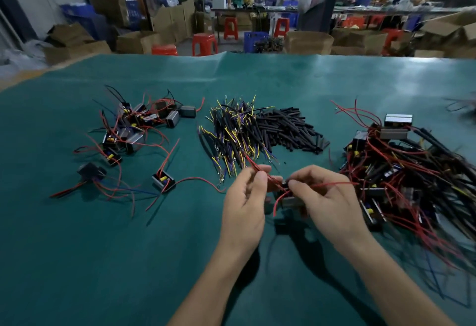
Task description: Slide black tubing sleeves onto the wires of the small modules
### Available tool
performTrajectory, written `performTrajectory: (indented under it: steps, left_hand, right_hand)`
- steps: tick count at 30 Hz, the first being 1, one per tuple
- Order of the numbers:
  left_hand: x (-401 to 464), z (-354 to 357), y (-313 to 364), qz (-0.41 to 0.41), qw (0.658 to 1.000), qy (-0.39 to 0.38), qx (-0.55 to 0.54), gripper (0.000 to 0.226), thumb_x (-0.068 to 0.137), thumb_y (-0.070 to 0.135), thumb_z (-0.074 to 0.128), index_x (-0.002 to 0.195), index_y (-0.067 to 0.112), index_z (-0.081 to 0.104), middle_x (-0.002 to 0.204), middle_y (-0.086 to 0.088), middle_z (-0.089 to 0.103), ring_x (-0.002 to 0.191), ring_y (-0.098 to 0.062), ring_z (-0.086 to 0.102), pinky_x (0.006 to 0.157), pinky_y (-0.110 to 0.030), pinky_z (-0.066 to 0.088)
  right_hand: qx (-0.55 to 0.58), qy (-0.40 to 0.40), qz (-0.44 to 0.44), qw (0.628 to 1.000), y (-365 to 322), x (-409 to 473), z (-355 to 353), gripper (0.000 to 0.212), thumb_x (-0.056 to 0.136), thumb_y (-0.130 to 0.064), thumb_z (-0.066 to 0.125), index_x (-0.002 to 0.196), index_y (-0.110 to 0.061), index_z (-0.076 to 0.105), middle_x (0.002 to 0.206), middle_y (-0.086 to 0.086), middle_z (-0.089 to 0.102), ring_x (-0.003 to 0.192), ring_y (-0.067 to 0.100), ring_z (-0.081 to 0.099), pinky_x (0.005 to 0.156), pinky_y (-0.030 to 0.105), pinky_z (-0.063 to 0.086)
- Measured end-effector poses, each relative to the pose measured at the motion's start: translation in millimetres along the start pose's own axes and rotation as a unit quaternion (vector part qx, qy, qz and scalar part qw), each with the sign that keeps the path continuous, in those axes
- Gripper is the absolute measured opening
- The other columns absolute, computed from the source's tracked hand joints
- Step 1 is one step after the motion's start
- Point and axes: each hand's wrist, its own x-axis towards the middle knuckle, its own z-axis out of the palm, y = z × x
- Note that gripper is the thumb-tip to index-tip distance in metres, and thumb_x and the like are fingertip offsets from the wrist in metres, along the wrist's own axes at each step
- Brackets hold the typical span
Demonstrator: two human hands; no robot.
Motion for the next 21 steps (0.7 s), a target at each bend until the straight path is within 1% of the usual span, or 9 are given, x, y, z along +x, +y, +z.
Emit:
performTrajectory:
  steps: [2, 4, 6, 8, 11, 12, 14, 16, 21]
  left_hand:
    - [1, -1, 1, -0.005, 1.0, 0.006, -0.014, 0.022, 0.104, 0.024, 0.052, 0.098, 0.011, 0.069, 0.093, -0.007, 0.077, 0.088, -0.017, 0.073, 0.077, -0.034, 0.059]
    - [2, -3, 2, -0.004, 1.0, 0.021, -0.019, 0.025, 0.105, 0.018, 0.052, 0.09, 0.009, 0.07, 0.089, -0.007, 0.077, 0.082, -0.013, 0.071, 0.071, -0.027, 0.058]
    - [6, -8, 0, 0.008, 0.999, 0.031, -0.005, 0.025, 0.104, 0.016, 0.054, 0.087, 0.011, 0.072, 0.084, -0.007, 0.076, 0.076, -0.012, 0.069, 0.069, -0.024, 0.056]
    - [6, -12, -1, 0.016, 0.999, 0.038, 0.003, 0.024, 0.102, 0.018, 0.057, 0.085, 0.013, 0.073, 0.078, -0.002, 0.075, 0.071, -0.011, 0.065, 0.069, -0.024, 0.054]
    - [6, -14, -1, 0.001, 0.999, 0.03, -0.025, 0.017, 0.097, 0.017, 0.065, 0.084, 0.013, 0.075, 0.076, -0.001, 0.075, 0.069, -0.013, 0.069, 0.069, -0.024, 0.055]
    - [5, -14, -1, 0.0, 0.999, 0.023, -0.038, 0.012, 0.094, 0.016, 0.069, 0.083, 0.014, 0.075, 0.075, -0.003, 0.075, 0.066, -0.014, 0.07, 0.066, -0.024, 0.056]
    - [4, -13, 1, 0.001, 0.998, 0.007, -0.066, 0.003, 0.085, 0.018, 0.075, 0.084, 0.016, 0.074, 0.074, -0.005, 0.074, 0.062, -0.017, 0.07, 0.06, -0.024, 0.056]
    - [3, -13, 0, 0.006, 0.997, -0.004, -0.078, 0.007, 0.082, 0.016, 0.076, 0.085, 0.017, 0.07, 0.073, -0.006, 0.072, 0.061, -0.017, 0.069, 0.058, -0.024, 0.056]
    - [6, -16, -3, 0.02, 0.999, 0.01, -0.044, 0.014, 0.088, 0.006, 0.074, 0.086, 0.012, 0.061, 0.074, -0.011, 0.072, 0.06, -0.02, 0.068, 0.059, -0.025, 0.055]
  right_hand:
    - [-0.079, 0.003, -0.072, 0.994, 1, -5, 5, 0.019, 0.085, -0.001, 0.073, 0.074, -0.016, 0.071, 0.064, -0.003, 0.069, 0.058, 0.011, 0.062, 0.059, 0.024, 0.048]
    - [-0.101, -0.047, -0.108, 0.988, 0, -8, 5, 0.015, 0.084, -0.007, 0.077, 0.078, -0.019, 0.071, 0.063, -0.003, 0.067, 0.055, 0.011, 0.06, 0.057, 0.021, 0.045]
    - [-0.086, -0.151, -0.084, 0.981, -5, -6, -4, 0.013, 0.08, -0.026, 0.084, 0.089, -0.022, 0.075, 0.072, -0.003, 0.073, 0.064, 0.012, 0.066, 0.06, 0.021, 0.048]
    - [0.014, -0.241, -0.039, 0.97, -13, -2, -19, 0.031, 0.075, -0.041, 0.081, 0.101, -0.024, 0.077, 0.09, 0.002, 0.077, 0.084, 0.017, 0.071, 0.072, 0.027, 0.053]
    - [0.142, -0.176, -0.029, 0.974, -19, 7, -32, 0.031, 0.081, -0.038, 0.064, 0.101, -0.02, 0.079, 0.097, 0.011, 0.077, 0.095, 0.024, 0.068, 0.077, 0.034, 0.048]
    - [0.112, -0.136, -0.03, 0.984, -17, 7, -31, 0.027, 0.083, -0.036, 0.063, 0.098, -0.02, 0.08, 0.096, 0.008, 0.077, 0.095, 0.022, 0.068, 0.078, 0.034, 0.047]
    - [-0.08, -0.092, -0.06, 0.991, -8, 5, -23, 0.015, 0.086, -0.033, 0.072, 0.095, -0.024, 0.079, 0.097, -0.009, 0.077, 0.099, 0.012, 0.067, 0.087, 0.031, 0.048]
    - [-0.234, -0.091, -0.108, 0.962, -4, 0, -14, 0.013, 0.087, -0.026, 0.078, 0.1, -0.026, 0.078, 0.099, -0.02, 0.072, 0.104, 0.006, 0.064, 0.095, 0.029, 0.048]
    - [-0.22, -0.153, -0.1, 0.958, -2, 0, -15, 0.009, 0.082, -0.019, 0.083, 0.085, -0.026, 0.08, 0.085, -0.011, 0.071, 0.077, 0.002, 0.064, 0.071, 0.021, 0.047]
